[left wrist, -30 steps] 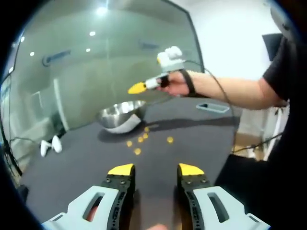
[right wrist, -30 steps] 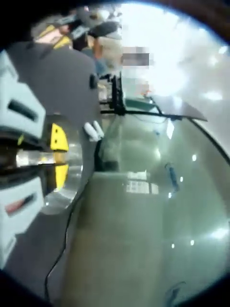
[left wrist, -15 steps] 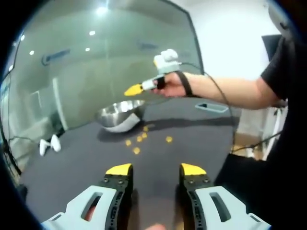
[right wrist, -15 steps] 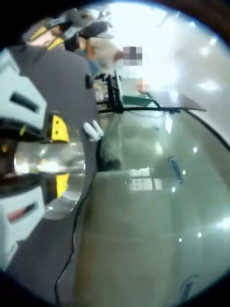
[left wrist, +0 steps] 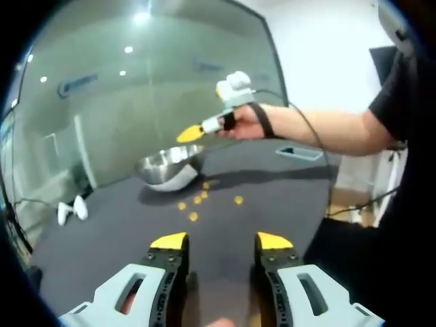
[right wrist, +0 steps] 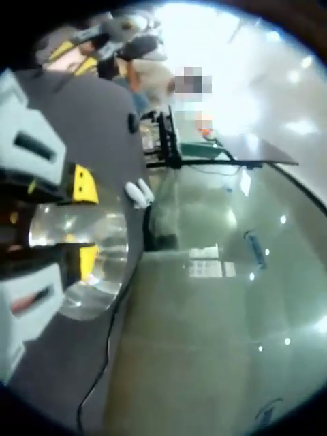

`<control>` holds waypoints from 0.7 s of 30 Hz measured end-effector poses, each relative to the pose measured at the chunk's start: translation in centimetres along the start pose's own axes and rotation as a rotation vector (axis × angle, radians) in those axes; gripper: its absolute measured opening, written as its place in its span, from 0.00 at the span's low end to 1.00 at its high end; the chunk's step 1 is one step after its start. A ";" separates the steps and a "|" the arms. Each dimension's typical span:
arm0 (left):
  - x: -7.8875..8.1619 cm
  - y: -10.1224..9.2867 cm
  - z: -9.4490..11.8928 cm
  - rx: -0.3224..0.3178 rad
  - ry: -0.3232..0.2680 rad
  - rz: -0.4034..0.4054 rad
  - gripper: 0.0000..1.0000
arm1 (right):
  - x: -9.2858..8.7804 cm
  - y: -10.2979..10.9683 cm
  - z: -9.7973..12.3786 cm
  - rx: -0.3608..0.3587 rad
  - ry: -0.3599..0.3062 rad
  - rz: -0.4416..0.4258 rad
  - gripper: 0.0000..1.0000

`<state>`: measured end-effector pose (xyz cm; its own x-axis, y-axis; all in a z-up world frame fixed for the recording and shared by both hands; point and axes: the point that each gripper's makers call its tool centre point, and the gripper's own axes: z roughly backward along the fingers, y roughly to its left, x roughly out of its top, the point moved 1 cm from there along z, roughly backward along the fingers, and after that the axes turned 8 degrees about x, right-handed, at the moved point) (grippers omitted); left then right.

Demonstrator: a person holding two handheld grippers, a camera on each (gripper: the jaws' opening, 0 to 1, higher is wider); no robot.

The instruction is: Pick up the QQ candy scattered on the table and place it into the stainless steel bowl on the table

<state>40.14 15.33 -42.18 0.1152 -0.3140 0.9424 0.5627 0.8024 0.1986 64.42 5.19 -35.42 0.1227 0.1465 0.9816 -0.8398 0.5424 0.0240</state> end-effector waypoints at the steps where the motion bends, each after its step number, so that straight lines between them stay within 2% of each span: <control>1: 0.1 0.0 0.0 -0.001 -0.002 0.002 0.40 | 0.0 0.2 0.1 0.001 0.001 0.001 0.22; 9: 0.1 -0.3 -0.1 -0.006 -0.004 -0.004 0.40 | 0.1 0.3 1.5 0.003 -0.012 -0.004 0.22; 12: 0.2 -0.4 -0.1 -0.013 -0.010 -0.004 0.40 | 0.3 1.5 2.9 0.057 -0.059 -0.020 0.23; 16: 0.8 -1.5 0.1 -0.056 -0.041 -0.037 0.41 | -0.8 2.6 4.6 0.071 -0.047 -0.024 0.23; 21: 1.1 -2.2 0.0 -0.078 -0.053 -0.061 0.41 | -3.7 4.5 7.3 0.104 0.013 -0.005 0.23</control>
<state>39.07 13.22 -41.56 0.0362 -0.3323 0.9425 0.6296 0.7399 0.2367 56.36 1.04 -37.52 0.1332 0.1547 0.9789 -0.8893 0.4547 0.0491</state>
